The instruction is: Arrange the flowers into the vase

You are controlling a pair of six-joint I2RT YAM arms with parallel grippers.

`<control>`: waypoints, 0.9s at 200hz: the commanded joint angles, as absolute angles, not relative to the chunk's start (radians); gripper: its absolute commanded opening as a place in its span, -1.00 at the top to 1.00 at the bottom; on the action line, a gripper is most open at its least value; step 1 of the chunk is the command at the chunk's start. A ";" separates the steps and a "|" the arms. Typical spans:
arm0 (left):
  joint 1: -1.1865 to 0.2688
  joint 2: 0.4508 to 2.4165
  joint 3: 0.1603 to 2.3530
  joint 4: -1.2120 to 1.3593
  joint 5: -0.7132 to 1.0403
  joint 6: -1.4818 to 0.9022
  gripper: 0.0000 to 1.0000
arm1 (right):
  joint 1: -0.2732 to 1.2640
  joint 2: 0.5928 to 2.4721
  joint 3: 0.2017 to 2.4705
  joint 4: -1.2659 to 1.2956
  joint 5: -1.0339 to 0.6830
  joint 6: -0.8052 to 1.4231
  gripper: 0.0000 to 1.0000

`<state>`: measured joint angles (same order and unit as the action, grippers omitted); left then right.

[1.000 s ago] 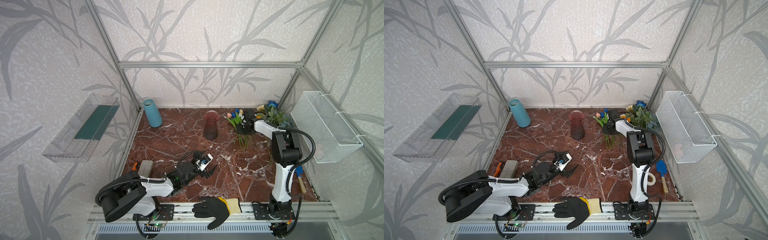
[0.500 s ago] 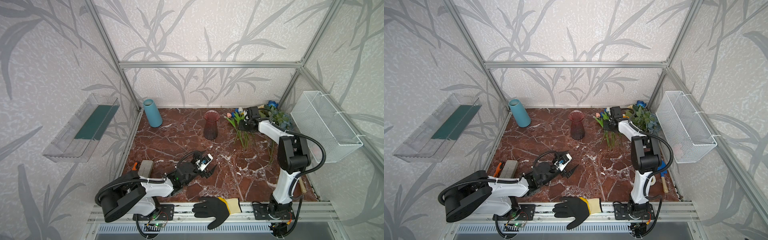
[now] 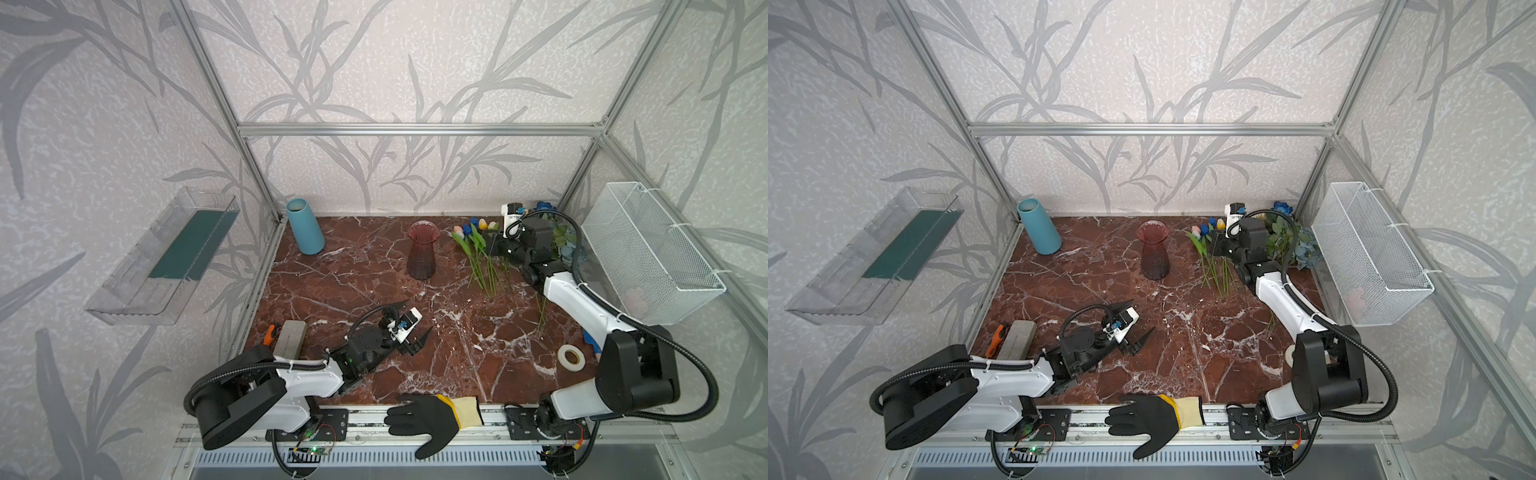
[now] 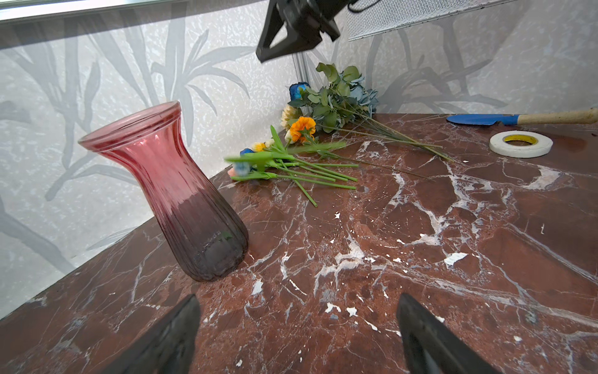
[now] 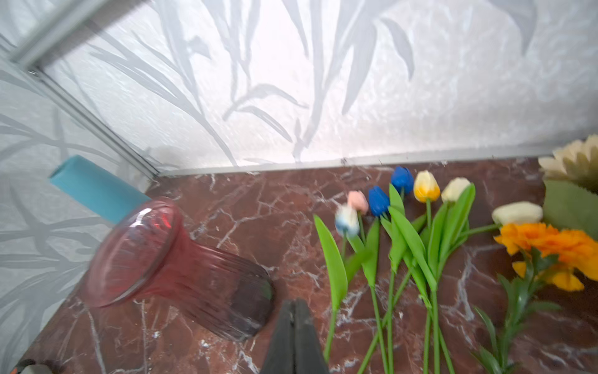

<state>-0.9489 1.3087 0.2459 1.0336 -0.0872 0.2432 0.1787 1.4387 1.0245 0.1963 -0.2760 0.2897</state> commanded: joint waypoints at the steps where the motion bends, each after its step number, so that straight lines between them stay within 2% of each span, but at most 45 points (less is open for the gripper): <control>1: -0.955 1.296 0.240 1.072 -0.104 0.264 -0.89 | 0.195 1.394 1.009 0.313 -0.261 0.258 1.00; 30: -0.956 1.272 0.239 1.045 -0.091 0.250 -0.88 | 0.196 1.469 1.078 0.151 -0.219 0.269 1.00; 81: -0.956 1.290 0.246 1.042 -0.102 0.268 -0.88 | 0.292 1.762 1.294 -0.249 -0.134 0.190 0.40; 95: -0.956 1.299 0.248 1.050 -0.098 0.272 -0.88 | 0.298 1.830 1.337 -0.305 -0.138 0.186 0.30; 139: -0.956 1.311 0.254 1.048 -0.092 0.279 -0.88 | 0.325 1.979 1.468 -0.505 -0.137 0.120 0.09; 180: -0.957 1.311 0.256 1.041 -0.087 0.275 -0.89 | 0.332 2.039 1.498 -0.549 -0.080 0.127 0.08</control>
